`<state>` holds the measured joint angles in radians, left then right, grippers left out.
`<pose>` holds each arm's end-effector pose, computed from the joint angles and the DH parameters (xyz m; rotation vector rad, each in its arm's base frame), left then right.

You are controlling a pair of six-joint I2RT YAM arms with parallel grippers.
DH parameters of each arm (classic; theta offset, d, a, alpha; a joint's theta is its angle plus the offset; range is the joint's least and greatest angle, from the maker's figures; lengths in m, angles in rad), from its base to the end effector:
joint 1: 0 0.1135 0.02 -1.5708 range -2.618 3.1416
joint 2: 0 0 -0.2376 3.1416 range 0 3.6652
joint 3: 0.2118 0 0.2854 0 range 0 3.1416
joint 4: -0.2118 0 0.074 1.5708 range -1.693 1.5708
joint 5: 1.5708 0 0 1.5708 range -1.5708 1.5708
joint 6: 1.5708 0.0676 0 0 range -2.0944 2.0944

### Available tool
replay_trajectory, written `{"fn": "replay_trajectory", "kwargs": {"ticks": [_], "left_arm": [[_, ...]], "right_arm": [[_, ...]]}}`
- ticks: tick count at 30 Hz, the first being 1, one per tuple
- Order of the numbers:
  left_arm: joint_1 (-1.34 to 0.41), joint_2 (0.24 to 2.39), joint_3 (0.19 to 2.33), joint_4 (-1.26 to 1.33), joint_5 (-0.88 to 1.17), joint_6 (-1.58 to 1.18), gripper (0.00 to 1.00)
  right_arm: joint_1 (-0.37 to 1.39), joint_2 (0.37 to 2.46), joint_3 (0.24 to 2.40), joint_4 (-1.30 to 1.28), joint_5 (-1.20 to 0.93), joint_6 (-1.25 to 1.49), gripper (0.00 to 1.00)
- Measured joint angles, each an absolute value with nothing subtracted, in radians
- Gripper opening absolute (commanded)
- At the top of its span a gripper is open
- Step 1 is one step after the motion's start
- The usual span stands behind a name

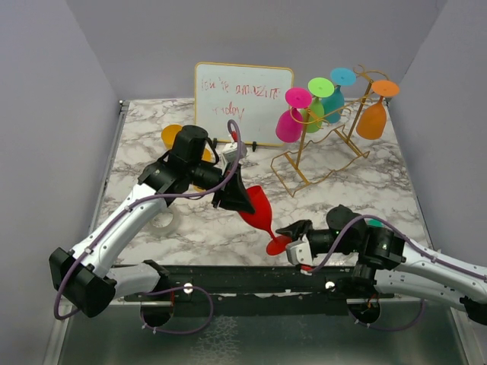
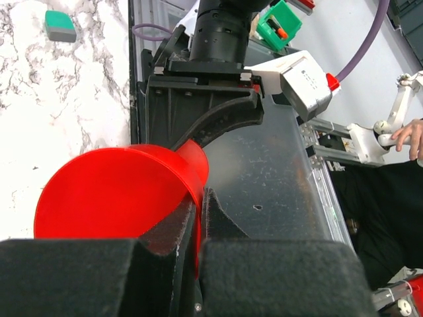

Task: Take the wine glass off the wine glass rack
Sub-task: Place the wine glass at the center of the board.

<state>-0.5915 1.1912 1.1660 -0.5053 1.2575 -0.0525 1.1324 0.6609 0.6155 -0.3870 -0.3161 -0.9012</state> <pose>0.2084 -0.2174 0.3392 1.2962 1.6558 -1.6910 0.0826 0.2257 0.2487 -1.8082 0.8788 0.4642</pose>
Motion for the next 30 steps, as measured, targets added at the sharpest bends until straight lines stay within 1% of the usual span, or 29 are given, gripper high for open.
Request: {"fn": "replay_trajectory", "kwargs": {"ticks": [4,6,11,15,19,22,25,28,30], "left_arm": [[-0.591,1.178,1.166,-0.511,1.245,-0.049,0.0],[-0.591,1.168,1.166,-0.518,1.232,-0.045,0.0],[-0.593,1.163,1.168,-0.558,1.153,-0.037,0.0],[-0.596,1.193,1.201,-0.642,0.954,-0.025,0.0],[-0.596,1.266,1.251,-0.714,0.805,-0.006,0.0],[-0.598,1.295,1.28,-0.744,0.71,-0.013,0.0],[-0.605,1.318,1.327,-0.754,0.598,-0.033,0.0],[-0.616,1.353,1.386,-0.757,0.477,-0.056,0.0],[-0.626,1.389,1.425,-0.756,0.41,-0.068,0.0]], "right_arm": [[1.132,0.635,0.612,-0.378,-0.304,-0.883,0.46],[1.132,0.62,0.604,-0.366,-0.303,-0.87,0.49],[1.132,0.583,0.559,-0.319,-0.282,-0.818,0.52],[1.131,0.528,0.492,-0.24,-0.262,-0.753,0.53],[1.131,0.488,0.466,-0.189,-0.241,-0.688,0.55],[1.131,0.477,0.461,-0.154,-0.214,-0.633,0.62],[1.131,0.481,0.46,-0.119,-0.149,-0.548,0.65],[1.131,0.492,0.461,-0.081,-0.069,-0.452,0.66],[1.131,0.505,0.468,-0.055,-0.023,-0.389,0.71]]}}
